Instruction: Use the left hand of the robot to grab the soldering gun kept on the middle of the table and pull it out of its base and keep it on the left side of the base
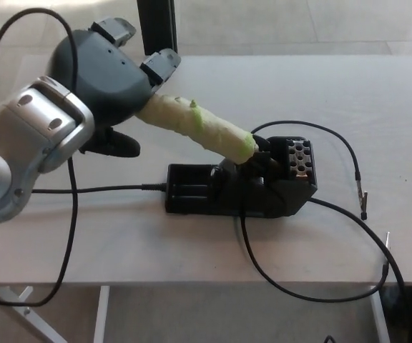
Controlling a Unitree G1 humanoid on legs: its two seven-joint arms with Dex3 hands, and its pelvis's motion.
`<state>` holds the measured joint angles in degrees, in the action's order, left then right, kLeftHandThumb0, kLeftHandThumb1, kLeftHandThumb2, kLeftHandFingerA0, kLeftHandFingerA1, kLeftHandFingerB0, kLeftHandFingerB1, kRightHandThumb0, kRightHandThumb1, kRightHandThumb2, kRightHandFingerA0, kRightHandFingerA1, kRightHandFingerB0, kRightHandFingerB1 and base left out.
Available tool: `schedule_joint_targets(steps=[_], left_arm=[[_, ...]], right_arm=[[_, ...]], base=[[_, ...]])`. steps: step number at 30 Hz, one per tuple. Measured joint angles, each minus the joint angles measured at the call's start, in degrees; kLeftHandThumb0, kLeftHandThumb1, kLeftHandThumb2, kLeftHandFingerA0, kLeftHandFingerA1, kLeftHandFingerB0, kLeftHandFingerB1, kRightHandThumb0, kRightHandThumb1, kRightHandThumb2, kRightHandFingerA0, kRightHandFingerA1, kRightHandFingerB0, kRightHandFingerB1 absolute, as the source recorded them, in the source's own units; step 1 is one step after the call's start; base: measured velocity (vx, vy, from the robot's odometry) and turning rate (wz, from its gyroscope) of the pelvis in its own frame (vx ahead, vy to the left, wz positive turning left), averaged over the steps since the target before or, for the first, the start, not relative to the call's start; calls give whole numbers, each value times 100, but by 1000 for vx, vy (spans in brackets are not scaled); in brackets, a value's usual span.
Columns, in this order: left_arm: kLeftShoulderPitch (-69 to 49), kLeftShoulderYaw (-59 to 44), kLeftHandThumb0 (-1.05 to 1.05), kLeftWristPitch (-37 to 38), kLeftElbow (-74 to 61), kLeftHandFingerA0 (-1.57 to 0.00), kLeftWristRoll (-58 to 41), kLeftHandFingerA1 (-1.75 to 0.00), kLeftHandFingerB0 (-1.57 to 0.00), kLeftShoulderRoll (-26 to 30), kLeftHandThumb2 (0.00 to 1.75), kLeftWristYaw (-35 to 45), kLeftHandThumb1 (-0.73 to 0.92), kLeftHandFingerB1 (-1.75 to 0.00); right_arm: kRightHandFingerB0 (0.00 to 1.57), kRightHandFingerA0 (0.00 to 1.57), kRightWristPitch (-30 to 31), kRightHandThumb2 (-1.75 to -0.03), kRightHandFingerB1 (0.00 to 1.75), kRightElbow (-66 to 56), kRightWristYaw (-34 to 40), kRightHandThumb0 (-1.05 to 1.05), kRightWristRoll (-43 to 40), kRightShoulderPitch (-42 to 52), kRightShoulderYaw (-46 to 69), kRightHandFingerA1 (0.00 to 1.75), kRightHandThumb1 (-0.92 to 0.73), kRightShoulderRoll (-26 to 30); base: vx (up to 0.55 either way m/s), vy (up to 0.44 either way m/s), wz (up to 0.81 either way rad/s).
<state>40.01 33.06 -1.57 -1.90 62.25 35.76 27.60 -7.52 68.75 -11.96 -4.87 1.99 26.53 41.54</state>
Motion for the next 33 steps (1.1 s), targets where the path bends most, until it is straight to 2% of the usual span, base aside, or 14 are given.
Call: schedule_joint_targets(steps=[6,8,9,13,15,16,18,19,21,22,25,27,30,33], left_arm=[[-27,-184,-83,20,-36,0,37,-37,0,-302,102,-197,63,-14],[-28,-228,-75,47,-62,-4,33,-54,-2,-404,61,-303,74,-30],[-39,-235,-77,90,-81,-1,27,-55,-8,-438,96,-390,55,-26],[-129,-221,-72,287,-241,-15,24,-56,-7,-524,61,-594,68,-30],[-186,-215,-71,374,-304,-20,23,-55,-7,-527,61,-636,70,-33],[-217,-208,-68,415,-330,-44,24,-62,-4,-527,62,-648,71,-29],[-272,-159,-67,536,-413,-62,36,-70,-4,-458,62,-648,71,-29],[-285,-139,-72,588,-425,-84,41,-82,0,-424,93,-647,52,-34],[-338,-105,-73,695,-472,-89,52,-86,-1,-349,86,-643,53,-40],[-369,-103,-66,738,-485,-90,53,-85,-7,-328,59,-643,65,-38],[-434,-132,-57,845,-499,-106,11,-107,-13,-293,59,-657,63,-41],[-475,-187,-39,919,-497,-111,-58,-132,-24,-287,61,-659,63,-41],[-499,-226,-12,1027,-496,-100,-88,-163,-90,-235,72,-658,47,-80],[-429,-201,-12,1148,-475,-101,-60,-156,-90,-130,89,-658,50,-104]], right_arm=[[41,43,-11,-87,39,8,-6,-105,-3,-51,-38,61,-51,84],[41,43,-13,-87,39,8,-8,-105,-4,-57,-46,59,-52,104],[41,44,-15,-87,39,8,-8,-105,1,-57,-68,60,-52,113],[42,45,-19,-88,40,28,-7,-105,-1,-69,-99,63,-51,119],[44,47,-19,-115,38,37,-5,-105,-1,-81,-104,64,-37,121],[44,46,-19,-88,40,38,-2,-105,-1,-86,-105,62,-51,123],[44,46,-19,-88,40,42,0,-105,0,-98,-117,62,-51,125],[43,47,-19,-89,40,44,1,-105,0,-105,-122,62,-52,126],[44,48,-19,-116,38,45,3,-105,7,-134,-151,63,-38,139],[43,46,-19,-89,40,45,4,-105,9,-149,-162,62,-51,147],[42,48,-19,-116,39,45,6,-105,10,-191,-181,62,-39,160],[43,53,-19,-89,39,48,8,-105,12,-200,-203,61,-53,160],[45,57,-19,-89,41,60,23,-105,21,-219,-249,63,-52,161],[47,60,-18,-89,42,92,44,-105,25,-235,-290,62,-54,163]], base=[[0,0,0],[0,0,0],[0,0,0],[0,0,0],[0,0,0],[0,0,0],[0,0,0],[0,0,0],[0,0,0],[0,0,0],[0,0,0],[0,0,0],[0,0,0],[0,0,0]])
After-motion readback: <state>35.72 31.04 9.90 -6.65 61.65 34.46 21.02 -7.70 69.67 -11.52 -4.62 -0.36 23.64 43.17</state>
